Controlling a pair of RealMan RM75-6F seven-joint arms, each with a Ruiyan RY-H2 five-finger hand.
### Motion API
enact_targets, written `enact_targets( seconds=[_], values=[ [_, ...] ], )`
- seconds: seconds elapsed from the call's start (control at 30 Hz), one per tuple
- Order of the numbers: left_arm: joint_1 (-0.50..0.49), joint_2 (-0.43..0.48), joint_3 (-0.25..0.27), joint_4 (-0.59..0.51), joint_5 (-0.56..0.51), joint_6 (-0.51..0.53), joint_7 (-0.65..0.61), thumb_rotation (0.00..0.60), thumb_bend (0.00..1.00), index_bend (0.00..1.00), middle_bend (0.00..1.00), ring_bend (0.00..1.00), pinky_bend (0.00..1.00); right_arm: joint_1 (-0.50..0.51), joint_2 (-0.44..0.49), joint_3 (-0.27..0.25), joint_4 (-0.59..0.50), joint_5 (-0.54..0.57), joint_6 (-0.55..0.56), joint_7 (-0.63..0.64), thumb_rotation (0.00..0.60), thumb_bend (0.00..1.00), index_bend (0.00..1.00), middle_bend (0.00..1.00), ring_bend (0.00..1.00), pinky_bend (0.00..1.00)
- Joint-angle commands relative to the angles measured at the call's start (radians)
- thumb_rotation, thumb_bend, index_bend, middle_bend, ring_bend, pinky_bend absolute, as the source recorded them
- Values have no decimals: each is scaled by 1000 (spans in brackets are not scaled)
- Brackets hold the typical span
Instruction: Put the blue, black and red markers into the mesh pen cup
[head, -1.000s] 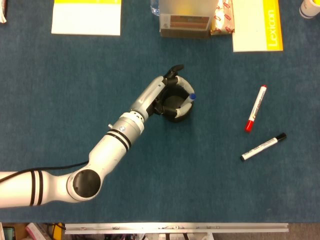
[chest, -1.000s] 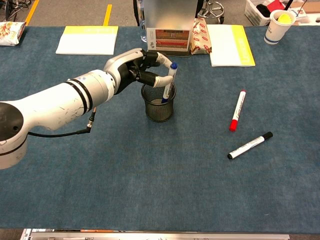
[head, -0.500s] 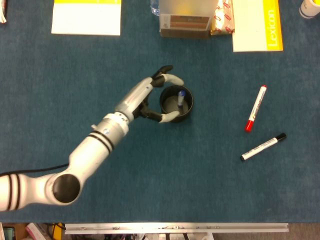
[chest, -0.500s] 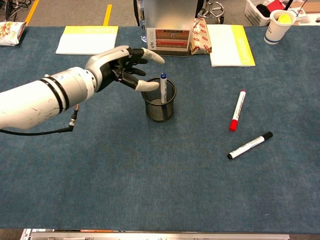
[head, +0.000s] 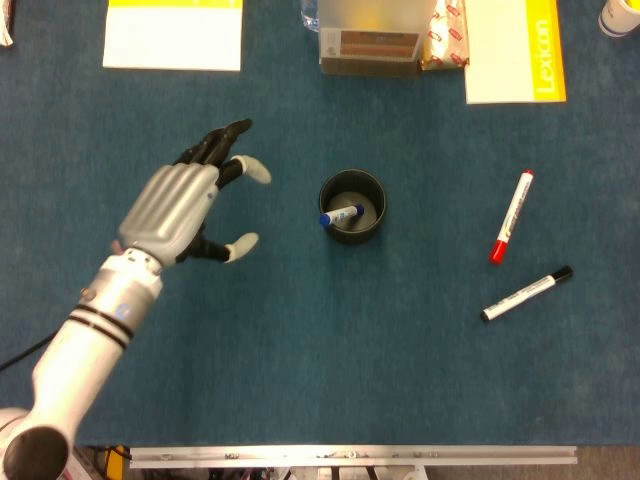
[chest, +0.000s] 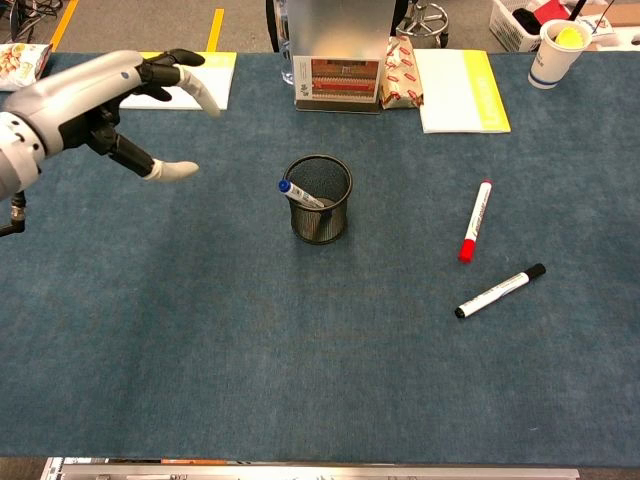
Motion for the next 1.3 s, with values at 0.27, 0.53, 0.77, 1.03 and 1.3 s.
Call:
enact_targets(
  seconds=[0.27,0.53,0.77,1.03,1.3],
  values=[
    [259,114,273,29,494,303,300,600,241,359,0,0,121,6,-3,-27,4,-59,-3,-37,600,207,496,315,291,431],
    [449,73,342,217,686,486,388,600,241,378,2,0,121,78,31,-37,-76,-42,-165,-180,600,159,469,263,222,352],
    [552,20,285,438,675,605,254,600,241,371,20,0,121,135,44,-35,-155,13,-302,-380,600,161,469,240,182,301],
    [572,35,248,433,708,606,180,600,241,378,30,0,122,168,27,-53,-188,53,-390,-490,600,161,469,228,171,291],
    [596,40,214,431,717,604,166,600,241,383,32,0,121,201,-2,-77,-184,69,-463,-559,600,162,469,225,171,285]
  ],
)
